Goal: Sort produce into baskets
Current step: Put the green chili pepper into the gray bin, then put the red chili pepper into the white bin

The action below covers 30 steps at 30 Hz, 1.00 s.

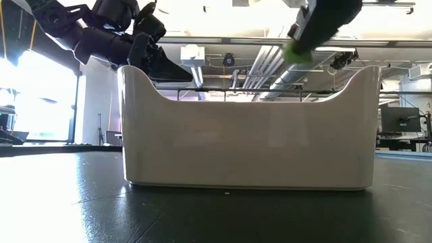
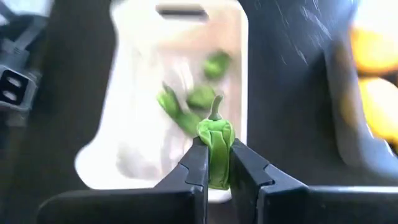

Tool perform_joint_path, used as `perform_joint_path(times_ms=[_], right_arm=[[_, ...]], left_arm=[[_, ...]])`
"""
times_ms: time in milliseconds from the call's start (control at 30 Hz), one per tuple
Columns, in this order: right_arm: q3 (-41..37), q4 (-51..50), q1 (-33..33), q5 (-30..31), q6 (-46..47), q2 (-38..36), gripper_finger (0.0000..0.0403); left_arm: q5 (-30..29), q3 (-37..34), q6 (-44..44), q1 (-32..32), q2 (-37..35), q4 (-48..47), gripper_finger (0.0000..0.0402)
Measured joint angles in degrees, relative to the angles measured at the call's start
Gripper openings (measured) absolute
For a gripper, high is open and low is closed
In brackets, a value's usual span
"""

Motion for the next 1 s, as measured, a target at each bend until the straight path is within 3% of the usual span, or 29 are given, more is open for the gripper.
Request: perform_joint_path(times_ms=[333, 533, 1000], right_arm=[[0.0, 9.9, -0.8, -7.5, -6.7, 8.7, 0.0026], [0.0, 10.1, -0.8, -8.0, -6.7, 12.2, 0.0031], [0.0, 9.6, -0.8, -8.0, -3.5, 11.9, 0.0181]], left_arm=[[0.0, 0.0, -0.1, 0.0, 0.0, -0.1, 0.0074], [0.0, 0.0, -0.1, 0.0, 0.0, -0.1, 0.0074], [0.0, 0.0, -0.2, 0.0, 0.0, -0.6, 0.0074]])
